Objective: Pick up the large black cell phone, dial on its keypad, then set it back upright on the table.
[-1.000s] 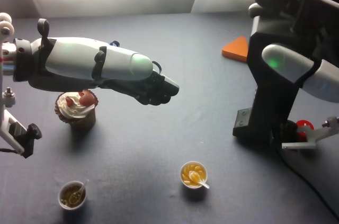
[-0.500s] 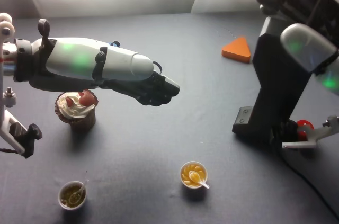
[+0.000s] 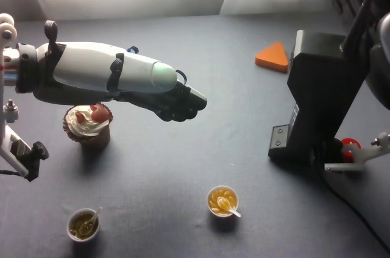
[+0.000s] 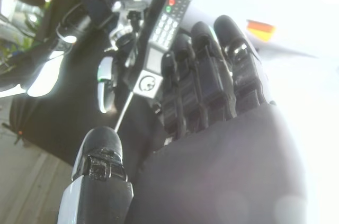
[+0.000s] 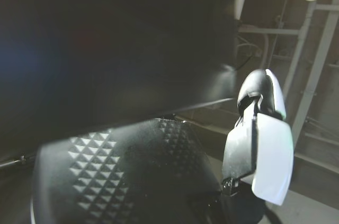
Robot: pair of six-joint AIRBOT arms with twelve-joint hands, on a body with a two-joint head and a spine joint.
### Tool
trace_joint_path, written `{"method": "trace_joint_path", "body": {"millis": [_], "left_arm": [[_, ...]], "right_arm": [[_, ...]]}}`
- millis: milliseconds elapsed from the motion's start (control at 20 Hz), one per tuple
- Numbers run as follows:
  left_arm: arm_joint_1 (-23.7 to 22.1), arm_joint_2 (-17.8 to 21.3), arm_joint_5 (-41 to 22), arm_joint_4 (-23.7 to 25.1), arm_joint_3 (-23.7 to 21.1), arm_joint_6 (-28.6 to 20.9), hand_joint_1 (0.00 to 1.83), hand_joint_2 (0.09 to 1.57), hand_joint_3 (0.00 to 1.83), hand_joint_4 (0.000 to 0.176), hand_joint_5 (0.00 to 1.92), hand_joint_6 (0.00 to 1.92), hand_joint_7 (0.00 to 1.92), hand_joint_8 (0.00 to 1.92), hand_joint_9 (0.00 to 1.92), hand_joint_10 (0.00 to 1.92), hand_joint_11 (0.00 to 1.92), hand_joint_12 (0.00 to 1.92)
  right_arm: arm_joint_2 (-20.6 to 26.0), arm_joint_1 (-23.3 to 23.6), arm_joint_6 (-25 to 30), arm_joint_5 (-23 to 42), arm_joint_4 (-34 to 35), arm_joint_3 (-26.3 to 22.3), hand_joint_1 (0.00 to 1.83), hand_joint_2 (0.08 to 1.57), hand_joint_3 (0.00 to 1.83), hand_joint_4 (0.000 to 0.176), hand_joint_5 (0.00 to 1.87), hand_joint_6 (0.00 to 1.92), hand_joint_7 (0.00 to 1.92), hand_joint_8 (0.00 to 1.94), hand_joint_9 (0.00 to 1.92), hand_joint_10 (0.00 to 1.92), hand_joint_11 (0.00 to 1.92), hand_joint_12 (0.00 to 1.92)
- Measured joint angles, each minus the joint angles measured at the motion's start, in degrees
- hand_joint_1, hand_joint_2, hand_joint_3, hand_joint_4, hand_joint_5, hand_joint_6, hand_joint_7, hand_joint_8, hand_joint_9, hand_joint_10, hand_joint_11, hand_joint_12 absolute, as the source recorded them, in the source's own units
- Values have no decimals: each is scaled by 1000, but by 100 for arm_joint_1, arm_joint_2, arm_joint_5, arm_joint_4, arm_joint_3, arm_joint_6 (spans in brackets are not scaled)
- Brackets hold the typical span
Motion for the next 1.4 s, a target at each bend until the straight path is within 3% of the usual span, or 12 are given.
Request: {"method": "trace_joint_path", "body": {"millis": [200, 300, 550, 750, 800, 1000, 1400], "left_arm": [[-7, 0, 0, 0, 0, 0, 0, 1193, 0, 0, 390, 4, 438, 9, 388, 10, 6, 835], [-7, 0, 2, 0, 0, 0, 2, 1195, 0, 0, 400, 6, 436, 6, 381, 4, 12, 844], [-35, 0, 2, 13, 0, -2, 0, 1187, 0, 0, 419, 3, 444, 2, 398, 3, 5, 907], [-39, 0, 2, 15, 0, -2, 0, 1182, 0, 0, 420, 1, 444, 1, 386, 2, 0, 879], [-39, 0, 0, 15, -2, -2, 0, 1181, 0, 0, 411, 0, 443, 1, 401, 8, 12, 883], [-39, 2, 2, 17, 0, -4, 0, 1185, 0, 0, 381, 2, 414, 1, 357, 1, 0, 818], [-42, 37, -4, 17, -83, -15, 0, 1185, 1, 0, 403, 3, 426, 1, 373, 3, 26, 850]], "right_arm": [[0, 0, 0, 0, 0, 0, 100, 930, 3, 4, 0, 0, 0, 0, 0, 0, 0, 0], [0, 0, 0, 0, 0, -2, 110, 920, 0, 10, 0, 0, 0, 0, 0, 0, 0, 0], [52, 0, 2, -4, -2, -103, 102, 929, 2, 7, 0, 0, 0, 0, 0, 0, 10, 5], [225, 0, 0, 2, 2, -310, 65, 951, 9, 7, 0, 0, 0, 0, 0, 0, 0, 0], [258, 4, -9, 2, -20, -358, 55, 956, 10, 14, 0, 0, 0, 0, 0, 0, 1, 0], [439, 74, -20, 4, -146, -505, 52, 954, 6, 3, 0, 0, 0, 0, 0, 0, 0, 0], [879, 175, -24, 37, -245, -702, 29, 957, 3, 9, 0, 0, 0, 0, 0, 0, 5, 2]]}}
